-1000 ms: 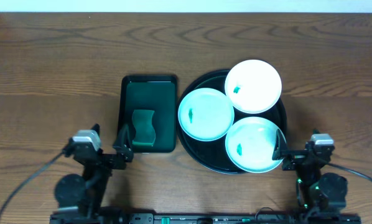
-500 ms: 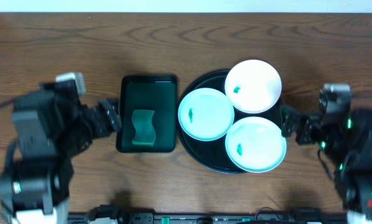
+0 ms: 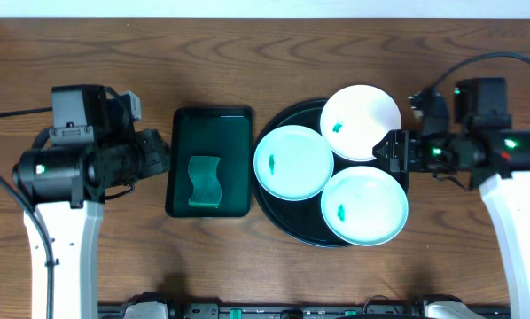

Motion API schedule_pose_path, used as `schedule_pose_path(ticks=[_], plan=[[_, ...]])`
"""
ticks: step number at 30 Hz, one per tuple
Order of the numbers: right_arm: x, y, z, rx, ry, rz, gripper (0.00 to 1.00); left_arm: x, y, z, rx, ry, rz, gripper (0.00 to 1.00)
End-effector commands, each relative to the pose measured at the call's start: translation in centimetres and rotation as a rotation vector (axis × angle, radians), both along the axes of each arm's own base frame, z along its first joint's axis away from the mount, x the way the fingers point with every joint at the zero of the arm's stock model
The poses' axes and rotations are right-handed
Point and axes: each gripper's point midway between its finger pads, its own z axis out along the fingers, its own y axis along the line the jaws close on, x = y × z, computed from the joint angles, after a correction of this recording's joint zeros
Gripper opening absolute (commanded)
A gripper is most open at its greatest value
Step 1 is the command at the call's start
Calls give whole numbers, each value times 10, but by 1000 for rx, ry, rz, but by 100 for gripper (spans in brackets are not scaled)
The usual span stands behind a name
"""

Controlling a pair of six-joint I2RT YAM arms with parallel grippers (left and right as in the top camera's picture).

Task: Clean dirty plates on tray and stack at the side
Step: 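Move right gripper to the white plate rim and grip it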

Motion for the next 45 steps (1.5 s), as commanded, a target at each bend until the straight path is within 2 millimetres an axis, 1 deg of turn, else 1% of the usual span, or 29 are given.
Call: schedule_pose_path(ticks=[1, 2, 3, 5, 7, 8, 9, 13, 15, 20, 27, 30, 33, 35, 39, 41, 45], plan=[[1, 25, -3, 29, 12, 85, 33, 2, -3, -6, -6, 27, -18, 19], [2, 29, -9, 10, 21, 93, 27, 2, -3, -10, -7, 40, -18, 15], [3, 33, -16, -12, 42, 93, 26, 1, -3, -15, -9, 57, -18, 15], [5, 39, -28, -46, 76, 89, 29, 0, -3, -25, -11, 83, -18, 15], [8, 42, -41, -97, 101, 88, 35, -2, -3, -34, -12, 100, -18, 16], [10, 42, -50, -130, 113, 85, 38, -2, -3, -40, -13, 109, -18, 17], [14, 43, -59, -157, 126, 84, 40, -3, -3, -44, -14, 116, -17, 22], [24, 51, -85, -180, 163, 104, 41, -5, -3, -60, -17, 139, -14, 29], [30, 53, -97, -184, 176, 107, 41, -5, -3, -63, -17, 141, -14, 32], [44, 58, -125, -187, 203, 110, 36, -3, -3, -69, -16, 138, -14, 32], [53, 70, -159, -196, 226, 135, 33, -1, -3, -68, -16, 131, -14, 32], [53, 72, -170, -201, 245, 141, 27, -1, -3, -68, -15, 130, -14, 32], [52, 73, -179, -207, 264, 146, 26, -1, -3, -68, -15, 130, -14, 32], [53, 73, -183, -207, 266, 145, 25, -1, -3, -68, -15, 130, -14, 32], [56, 74, -186, -205, 257, 145, 13, -1, -3, -68, -15, 130, -14, 32], [57, 75, -187, -203, 250, 143, 10, -1, -3, -68, -15, 130, -14, 32], [57, 74, -192, -201, 250, 126, 9, -1, -3, -68, -15, 131, -14, 32]])
